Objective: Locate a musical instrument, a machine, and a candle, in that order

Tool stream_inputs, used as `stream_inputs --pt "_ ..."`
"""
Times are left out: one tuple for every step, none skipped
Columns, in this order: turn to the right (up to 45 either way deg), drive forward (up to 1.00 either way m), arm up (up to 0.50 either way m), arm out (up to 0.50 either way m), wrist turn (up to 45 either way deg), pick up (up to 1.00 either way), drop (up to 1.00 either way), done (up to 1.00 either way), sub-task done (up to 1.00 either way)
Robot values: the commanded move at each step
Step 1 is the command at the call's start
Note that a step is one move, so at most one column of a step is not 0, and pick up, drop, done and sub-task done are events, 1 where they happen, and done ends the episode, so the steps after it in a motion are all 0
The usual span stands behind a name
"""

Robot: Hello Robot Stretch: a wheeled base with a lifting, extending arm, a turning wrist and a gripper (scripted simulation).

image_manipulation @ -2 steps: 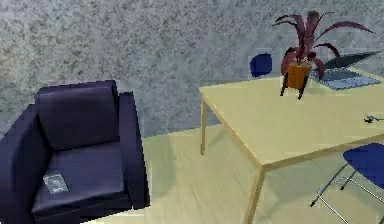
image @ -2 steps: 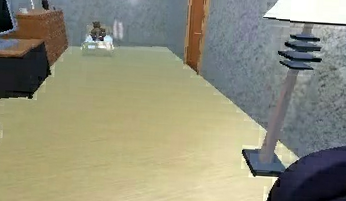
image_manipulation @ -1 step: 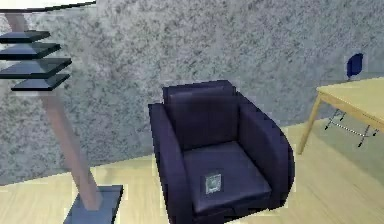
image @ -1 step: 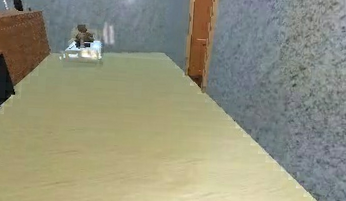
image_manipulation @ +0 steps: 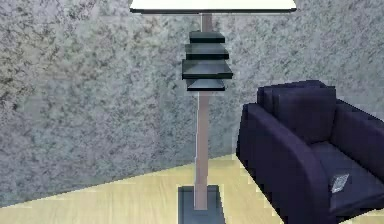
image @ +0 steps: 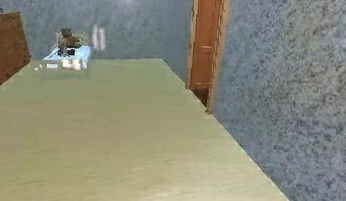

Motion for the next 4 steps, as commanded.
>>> stream_inputs --pt "0.0 1.0 0.0 0.0 0.0 0.0 0.0 0.0 0.0" --pt "0.0 1.0 0.0 0.0 0.0 0.0 0.0 0.0 0.0" --pt "0.0 0.7 0.0 0.0 0.0 0.0 0.0 0.0 0.0" --pt "33.0 0.0 0.0 0.0 0.0 0.0 0.0 0.0 0.0"
